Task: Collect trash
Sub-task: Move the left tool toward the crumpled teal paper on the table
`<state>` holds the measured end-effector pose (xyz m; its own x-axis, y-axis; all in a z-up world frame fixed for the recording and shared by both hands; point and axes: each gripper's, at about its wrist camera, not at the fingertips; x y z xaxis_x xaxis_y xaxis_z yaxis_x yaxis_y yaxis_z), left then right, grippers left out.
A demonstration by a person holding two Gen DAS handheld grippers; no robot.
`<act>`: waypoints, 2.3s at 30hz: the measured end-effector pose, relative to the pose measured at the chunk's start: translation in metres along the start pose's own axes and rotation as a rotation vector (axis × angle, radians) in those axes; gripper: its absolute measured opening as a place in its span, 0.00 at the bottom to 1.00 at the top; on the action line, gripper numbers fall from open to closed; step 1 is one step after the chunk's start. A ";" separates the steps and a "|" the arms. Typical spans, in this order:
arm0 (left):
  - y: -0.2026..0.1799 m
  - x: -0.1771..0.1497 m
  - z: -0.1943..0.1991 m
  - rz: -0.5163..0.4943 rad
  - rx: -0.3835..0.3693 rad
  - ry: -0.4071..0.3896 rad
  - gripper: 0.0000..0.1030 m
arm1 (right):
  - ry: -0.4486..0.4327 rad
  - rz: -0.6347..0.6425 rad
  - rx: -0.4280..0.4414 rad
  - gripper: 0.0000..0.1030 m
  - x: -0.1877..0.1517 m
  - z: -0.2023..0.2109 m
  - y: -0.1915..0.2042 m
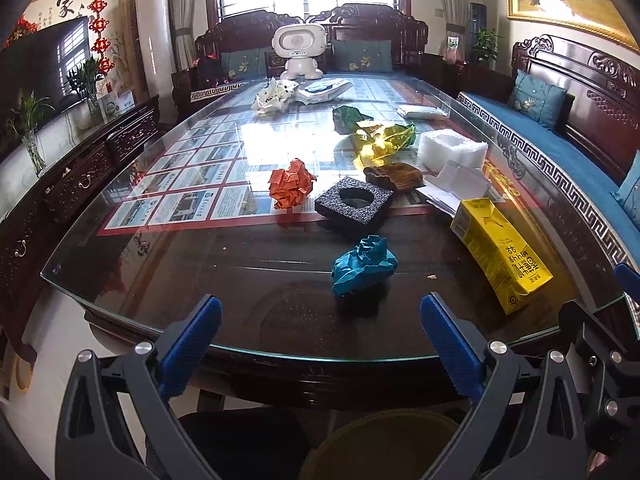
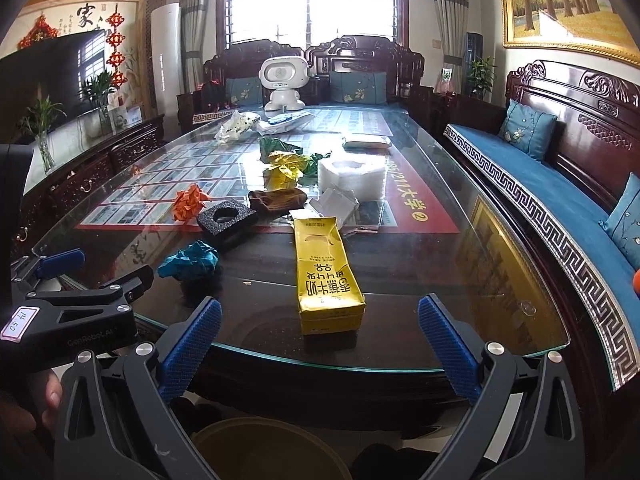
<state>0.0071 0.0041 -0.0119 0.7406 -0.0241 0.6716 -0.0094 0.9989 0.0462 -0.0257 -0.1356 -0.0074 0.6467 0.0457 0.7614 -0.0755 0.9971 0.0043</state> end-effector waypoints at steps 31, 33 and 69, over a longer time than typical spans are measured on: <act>0.000 0.001 0.004 0.012 -0.067 -0.004 0.96 | -0.020 -0.030 -0.016 0.92 0.002 0.005 -0.011; 0.002 0.000 0.006 0.024 -0.095 -0.026 0.96 | -0.016 -0.026 -0.016 0.92 0.002 0.004 -0.010; 0.000 0.005 0.001 -0.062 -0.080 -0.032 0.96 | -0.008 -0.026 -0.033 0.92 0.000 -0.007 -0.015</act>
<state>0.0099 0.0039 -0.0081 0.7165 -0.0857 0.6923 0.0904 0.9955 0.0297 -0.0193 -0.1502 -0.0116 0.6423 0.0194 0.7662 -0.0340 0.9994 0.0031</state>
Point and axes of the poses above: each gripper's, at about its wrist camera, not at the fingertips, and z roughly against the way its jaws point, y to its left, x to its top, and after that the axes turned 5 degrees about y, right-handed
